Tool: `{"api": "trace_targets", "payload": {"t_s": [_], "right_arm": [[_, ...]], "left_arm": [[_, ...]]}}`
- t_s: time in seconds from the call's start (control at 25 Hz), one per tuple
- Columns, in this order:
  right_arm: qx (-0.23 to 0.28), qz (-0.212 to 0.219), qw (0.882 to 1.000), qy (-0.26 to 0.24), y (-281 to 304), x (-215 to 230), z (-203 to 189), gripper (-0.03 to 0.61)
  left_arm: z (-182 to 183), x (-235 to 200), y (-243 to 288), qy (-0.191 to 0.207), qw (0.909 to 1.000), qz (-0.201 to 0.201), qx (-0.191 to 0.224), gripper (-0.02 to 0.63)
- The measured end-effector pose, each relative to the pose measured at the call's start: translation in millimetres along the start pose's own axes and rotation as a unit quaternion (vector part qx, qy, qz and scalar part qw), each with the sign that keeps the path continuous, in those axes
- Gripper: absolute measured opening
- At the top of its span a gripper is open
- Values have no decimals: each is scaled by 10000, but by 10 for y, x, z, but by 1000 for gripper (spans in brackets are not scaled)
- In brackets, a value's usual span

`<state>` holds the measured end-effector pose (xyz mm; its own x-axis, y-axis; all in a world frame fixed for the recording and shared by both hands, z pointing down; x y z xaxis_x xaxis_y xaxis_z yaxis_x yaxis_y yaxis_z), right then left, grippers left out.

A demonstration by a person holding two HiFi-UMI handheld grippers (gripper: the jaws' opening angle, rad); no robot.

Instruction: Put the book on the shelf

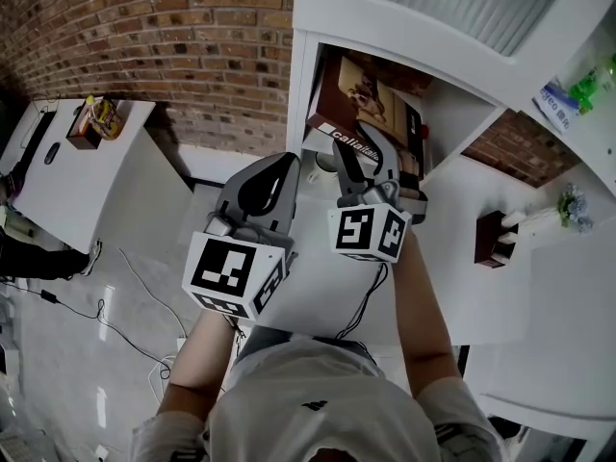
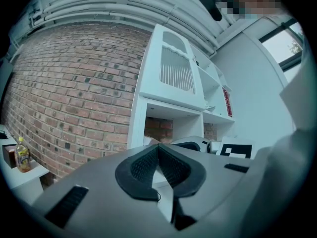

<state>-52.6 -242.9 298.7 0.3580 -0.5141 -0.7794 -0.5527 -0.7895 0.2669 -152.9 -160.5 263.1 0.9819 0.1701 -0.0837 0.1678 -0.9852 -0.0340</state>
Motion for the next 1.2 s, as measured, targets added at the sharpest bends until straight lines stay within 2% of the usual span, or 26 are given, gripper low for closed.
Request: {"api": "trace_targets", "payload": {"t_s": [0.64,1.2], "right_arm": [[227,33,9992,323,64,70,-35,189],[638,76,9953,730,-191,57,127,190]], "left_arm": [[-1,8,-39,36,10000,-2,11,11],[-4,91,-115,38,10000,-59,8,11]]}}
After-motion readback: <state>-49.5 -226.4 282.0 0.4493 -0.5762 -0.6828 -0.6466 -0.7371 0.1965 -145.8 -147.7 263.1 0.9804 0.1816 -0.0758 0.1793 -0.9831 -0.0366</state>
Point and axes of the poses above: the fingertips, and each gripper's own axes: y forward along the fingers, x to its right, z out of its top, the point moved 4 cm from there along -y, backward along the fingers, and after that the axes turned 14 degrees about z, right-handed, at the moved point
